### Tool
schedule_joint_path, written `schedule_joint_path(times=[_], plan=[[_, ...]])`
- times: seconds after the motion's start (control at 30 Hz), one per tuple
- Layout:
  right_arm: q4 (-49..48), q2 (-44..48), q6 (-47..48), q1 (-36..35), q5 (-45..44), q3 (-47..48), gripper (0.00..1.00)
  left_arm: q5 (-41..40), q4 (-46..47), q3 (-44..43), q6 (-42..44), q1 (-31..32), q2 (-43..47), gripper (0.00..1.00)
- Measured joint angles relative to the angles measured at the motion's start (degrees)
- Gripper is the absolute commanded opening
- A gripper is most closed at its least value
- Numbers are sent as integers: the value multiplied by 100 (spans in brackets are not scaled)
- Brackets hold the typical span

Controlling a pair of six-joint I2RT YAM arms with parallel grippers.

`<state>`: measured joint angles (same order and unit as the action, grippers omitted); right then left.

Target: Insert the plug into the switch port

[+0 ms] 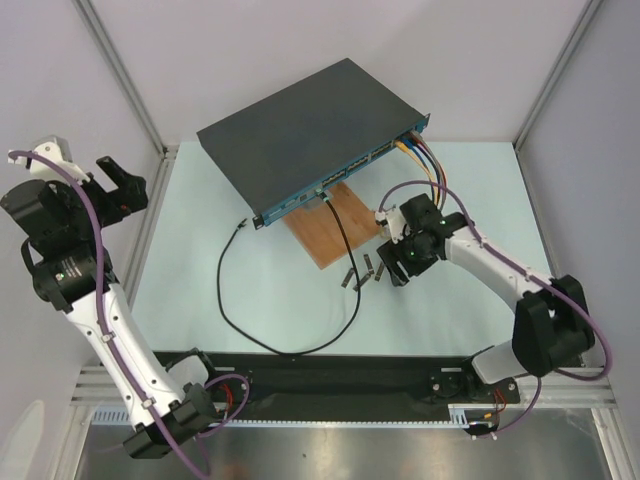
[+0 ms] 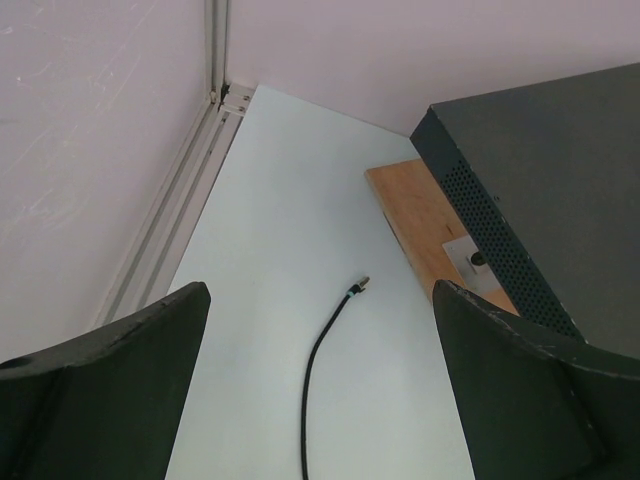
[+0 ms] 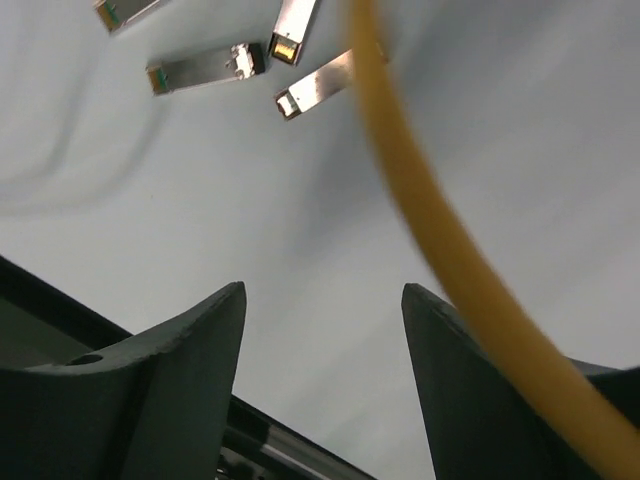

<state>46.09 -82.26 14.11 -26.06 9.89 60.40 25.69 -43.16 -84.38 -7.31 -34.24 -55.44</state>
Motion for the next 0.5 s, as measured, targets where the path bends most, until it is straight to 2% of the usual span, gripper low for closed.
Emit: schedule_joint_path(times=[0.23,0.5], plan=[[-540,-931,-1097,-59,-201,197,58,-50,63,168,-249,15,9,100],[-817,-1849,-1926,-59,-358,800,55,-160,68,330,-326,39,9,100]])
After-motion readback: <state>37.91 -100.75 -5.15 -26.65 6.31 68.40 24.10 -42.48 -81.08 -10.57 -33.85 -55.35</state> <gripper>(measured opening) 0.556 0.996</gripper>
